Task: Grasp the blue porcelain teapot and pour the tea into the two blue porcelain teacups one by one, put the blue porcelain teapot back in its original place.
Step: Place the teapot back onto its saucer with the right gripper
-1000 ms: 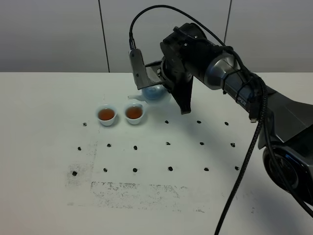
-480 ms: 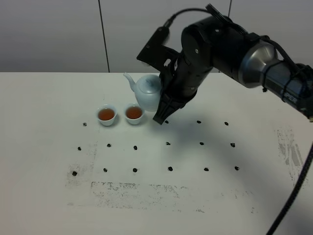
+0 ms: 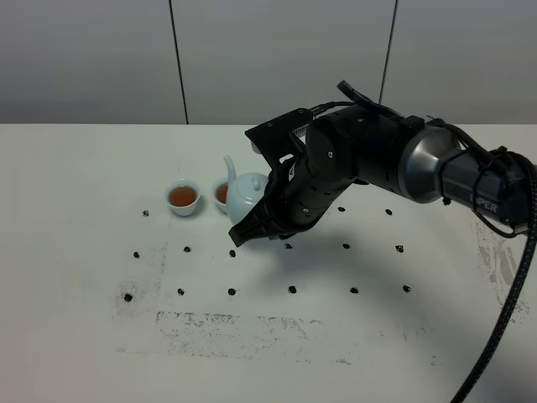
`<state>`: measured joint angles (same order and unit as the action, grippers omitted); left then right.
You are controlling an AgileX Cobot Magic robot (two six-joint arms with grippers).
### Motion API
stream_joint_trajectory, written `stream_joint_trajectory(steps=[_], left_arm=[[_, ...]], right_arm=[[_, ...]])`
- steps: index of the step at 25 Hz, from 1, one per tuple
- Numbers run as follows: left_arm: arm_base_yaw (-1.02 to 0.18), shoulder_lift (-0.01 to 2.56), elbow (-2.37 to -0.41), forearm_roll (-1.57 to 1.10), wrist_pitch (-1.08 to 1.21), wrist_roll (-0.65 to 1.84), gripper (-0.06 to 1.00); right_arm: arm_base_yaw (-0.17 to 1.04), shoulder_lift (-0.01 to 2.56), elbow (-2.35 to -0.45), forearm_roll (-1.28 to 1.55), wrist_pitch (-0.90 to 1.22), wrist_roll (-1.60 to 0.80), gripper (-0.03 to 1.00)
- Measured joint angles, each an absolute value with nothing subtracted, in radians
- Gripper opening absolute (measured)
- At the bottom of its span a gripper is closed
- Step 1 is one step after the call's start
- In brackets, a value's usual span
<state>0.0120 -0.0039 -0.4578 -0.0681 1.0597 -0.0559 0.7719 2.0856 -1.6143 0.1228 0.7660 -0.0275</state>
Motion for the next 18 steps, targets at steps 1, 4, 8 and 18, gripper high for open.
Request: stream_joint_trajectory(steps=[1, 4, 8, 18], left_arm=[[0.012, -0.004, -0.458, -0.068, 1.06, -0.056, 0.29], [0.012, -0.004, -0.458, -0.068, 1.06, -0.056, 0.29], [0.012, -0.004, -0.458, -0.068, 1.06, -0.056, 0.29], [0.012, -0.004, -0.458, -0.068, 1.06, -0.056, 0.29]], right_arm=[[0.775, 2.094, -1.613, 0.12, 0.764, -0.025, 0.03], [0.783, 2.125, -1.613, 0.109, 0.755, -0.024, 0.03], [0.791, 2.141, -1.572, 0.101, 0.694, -0.023, 0.03], [0.792, 2.141, -1.48, 0.022, 0.573, 0.068, 0.03]])
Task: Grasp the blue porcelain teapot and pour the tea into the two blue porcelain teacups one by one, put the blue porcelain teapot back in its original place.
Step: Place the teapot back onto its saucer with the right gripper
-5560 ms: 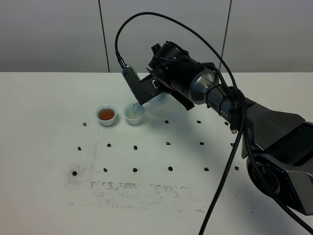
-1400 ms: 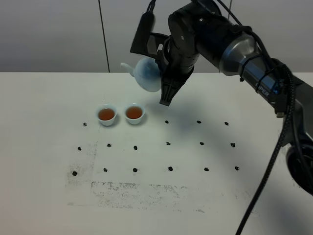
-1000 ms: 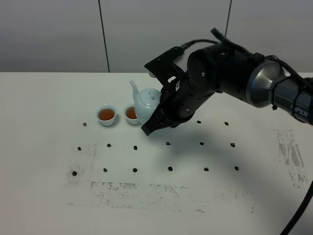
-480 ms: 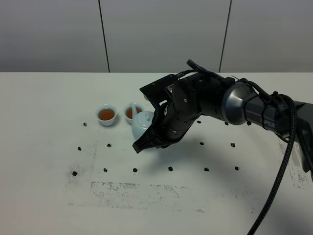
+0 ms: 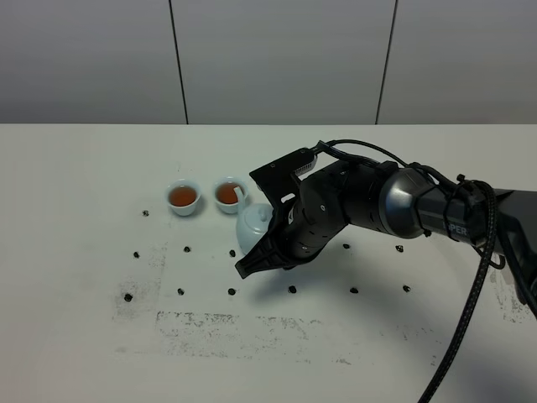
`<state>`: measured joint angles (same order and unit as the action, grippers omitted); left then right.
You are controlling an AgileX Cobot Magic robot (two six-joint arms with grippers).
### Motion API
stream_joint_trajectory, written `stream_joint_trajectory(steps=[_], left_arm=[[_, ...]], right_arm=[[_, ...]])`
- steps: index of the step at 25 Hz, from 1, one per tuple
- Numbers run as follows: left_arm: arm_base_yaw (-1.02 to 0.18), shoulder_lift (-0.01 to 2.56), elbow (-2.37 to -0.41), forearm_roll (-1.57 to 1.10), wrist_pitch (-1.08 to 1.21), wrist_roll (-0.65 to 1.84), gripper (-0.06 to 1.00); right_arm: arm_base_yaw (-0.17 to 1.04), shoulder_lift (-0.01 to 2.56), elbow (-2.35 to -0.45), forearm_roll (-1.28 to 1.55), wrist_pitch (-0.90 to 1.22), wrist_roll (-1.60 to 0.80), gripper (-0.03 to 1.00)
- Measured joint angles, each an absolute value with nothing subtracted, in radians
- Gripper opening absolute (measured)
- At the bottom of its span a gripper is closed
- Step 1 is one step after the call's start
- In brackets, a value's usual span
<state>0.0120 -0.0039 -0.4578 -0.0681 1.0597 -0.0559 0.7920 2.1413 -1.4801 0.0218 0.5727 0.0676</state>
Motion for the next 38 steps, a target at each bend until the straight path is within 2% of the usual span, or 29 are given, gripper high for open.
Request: stream_joint_trajectory(steps=[9, 15, 25, 38], left_arm=[[0.012, -0.004, -0.458, -0.068, 1.06, -0.056, 0.29], [0.012, -0.004, -0.458, -0.068, 1.06, -0.056, 0.29], [0.012, -0.004, -0.458, -0.068, 1.06, -0.056, 0.29], [0.012, -0.004, -0.458, -0.068, 1.06, -0.056, 0.29]], right_arm=[[0.8, 2.029, -1.477, 0.0, 0.617, 0.071, 0.03], [0.74, 1.959, -1.477, -0.015, 0.664, 0.071, 0.03], [0.59, 1.957, -1.477, -0.036, 0.696, 0.071, 0.03], [0.563, 2.043, -1.477, -0.074, 0.635, 0.078, 0.03]])
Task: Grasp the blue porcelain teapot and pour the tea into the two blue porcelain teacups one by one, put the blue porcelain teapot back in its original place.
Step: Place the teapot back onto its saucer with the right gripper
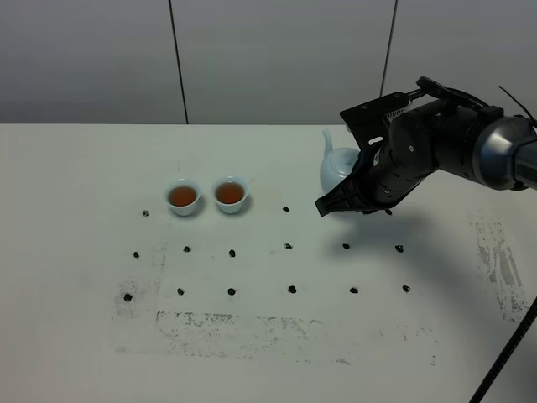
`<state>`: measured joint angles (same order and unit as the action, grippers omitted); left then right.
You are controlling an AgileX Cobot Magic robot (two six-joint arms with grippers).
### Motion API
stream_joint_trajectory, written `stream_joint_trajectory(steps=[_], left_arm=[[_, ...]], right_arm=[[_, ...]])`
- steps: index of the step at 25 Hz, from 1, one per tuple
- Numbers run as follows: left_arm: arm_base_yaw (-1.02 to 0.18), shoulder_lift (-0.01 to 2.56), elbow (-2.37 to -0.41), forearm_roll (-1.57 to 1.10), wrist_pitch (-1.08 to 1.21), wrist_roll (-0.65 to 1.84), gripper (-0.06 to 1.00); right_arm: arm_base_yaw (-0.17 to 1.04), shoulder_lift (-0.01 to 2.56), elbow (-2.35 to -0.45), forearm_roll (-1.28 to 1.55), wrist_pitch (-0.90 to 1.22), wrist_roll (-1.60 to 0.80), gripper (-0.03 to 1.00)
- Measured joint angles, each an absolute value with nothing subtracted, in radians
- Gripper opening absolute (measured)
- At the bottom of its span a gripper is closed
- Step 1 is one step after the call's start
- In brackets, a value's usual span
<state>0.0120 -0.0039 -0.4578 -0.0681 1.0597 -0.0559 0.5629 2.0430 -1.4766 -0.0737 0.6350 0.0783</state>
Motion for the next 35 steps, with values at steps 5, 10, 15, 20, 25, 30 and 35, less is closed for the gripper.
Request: stream_joint_trajectory(steps=[5, 10, 15, 20, 25, 30, 35], left_arm=[[0.012, -0.004, -0.458, -0.068, 1.06, -0.056, 0.29], [0.012, -0.004, -0.458, -0.068, 1.06, -0.056, 0.29], [0.012, -0.004, -0.458, -0.068, 1.06, -0.056, 0.29], [0.012, -0.004, -0.458, -0.068, 1.06, -0.056, 0.29], [0.012, -0.004, -0.458, -0.068, 1.06, -0.056, 0.29], [0.012, -0.004, -0.458, -0.068, 1.06, -0.056, 0.29], [0.012, -0.004, -0.458, -0.068, 1.06, -0.056, 0.29]], right_arm=[[0.558, 2.095, -1.497, -0.074, 0.629, 0.078, 0.03], [0.551, 2.128, -1.525, -0.074, 0.626, 0.079, 0.03], [0.55, 2.156, -1.532, -0.073, 0.627, 0.079, 0.03], [0.543, 2.157, -1.532, -0.07, 0.636, 0.079, 0.03], [0.542, 2.157, -1.532, -0.07, 0.64, 0.079, 0.03], [0.542, 2.157, -1.532, -0.07, 0.641, 0.079, 0.05], [0.542, 2.157, -1.533, -0.07, 0.637, 0.079, 0.17]])
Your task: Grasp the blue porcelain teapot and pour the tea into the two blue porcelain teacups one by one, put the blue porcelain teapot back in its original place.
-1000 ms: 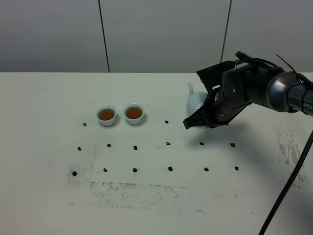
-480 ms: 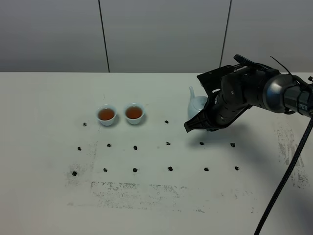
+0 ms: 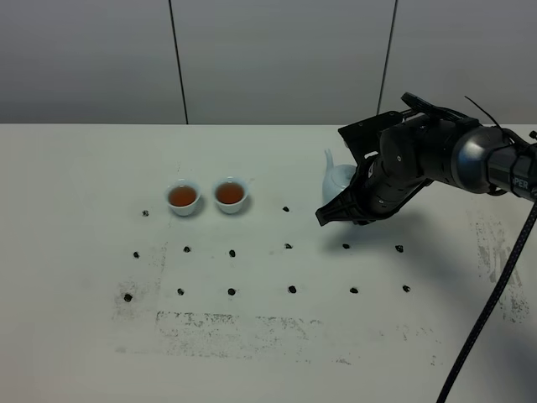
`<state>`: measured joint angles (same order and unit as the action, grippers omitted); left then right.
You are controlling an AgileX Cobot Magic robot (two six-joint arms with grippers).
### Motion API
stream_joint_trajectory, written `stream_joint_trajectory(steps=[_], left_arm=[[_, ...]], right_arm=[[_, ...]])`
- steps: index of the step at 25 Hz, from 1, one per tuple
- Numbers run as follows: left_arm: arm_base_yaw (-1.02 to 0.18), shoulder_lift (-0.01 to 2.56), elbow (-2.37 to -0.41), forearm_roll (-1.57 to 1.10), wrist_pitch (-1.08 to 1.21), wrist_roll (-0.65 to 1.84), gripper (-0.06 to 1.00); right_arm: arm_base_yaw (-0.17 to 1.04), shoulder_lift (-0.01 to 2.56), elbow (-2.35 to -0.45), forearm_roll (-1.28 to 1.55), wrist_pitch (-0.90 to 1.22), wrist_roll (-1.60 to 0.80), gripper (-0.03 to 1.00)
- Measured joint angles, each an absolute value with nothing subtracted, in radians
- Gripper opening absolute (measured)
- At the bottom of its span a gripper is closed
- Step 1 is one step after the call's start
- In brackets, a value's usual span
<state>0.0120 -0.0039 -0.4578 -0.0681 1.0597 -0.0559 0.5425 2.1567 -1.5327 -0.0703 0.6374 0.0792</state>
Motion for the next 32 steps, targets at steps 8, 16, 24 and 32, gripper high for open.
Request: stream_joint_trajectory(steps=[8, 16, 24, 32], left_arm=[[0.012, -0.004, -0.458, -0.068, 1.06, -0.056, 0.29], [0.012, -0.004, -0.458, -0.068, 1.06, -0.056, 0.29], [0.012, -0.004, -0.458, -0.068, 1.06, -0.056, 0.29], [0.012, -0.004, -0.458, -0.068, 1.06, -0.056, 0.29]], right_arm=[[0.542, 2.15, -1.541, -0.071, 0.646, 0.079, 0.35], [0.542, 2.041, -1.558, -0.035, 0.761, 0.079, 0.36], [0.534, 1.989, -1.564, 0.0, 0.782, 0.078, 0.37], [0.294, 1.989, -1.604, 0.007, 0.844, -0.006, 0.37]])
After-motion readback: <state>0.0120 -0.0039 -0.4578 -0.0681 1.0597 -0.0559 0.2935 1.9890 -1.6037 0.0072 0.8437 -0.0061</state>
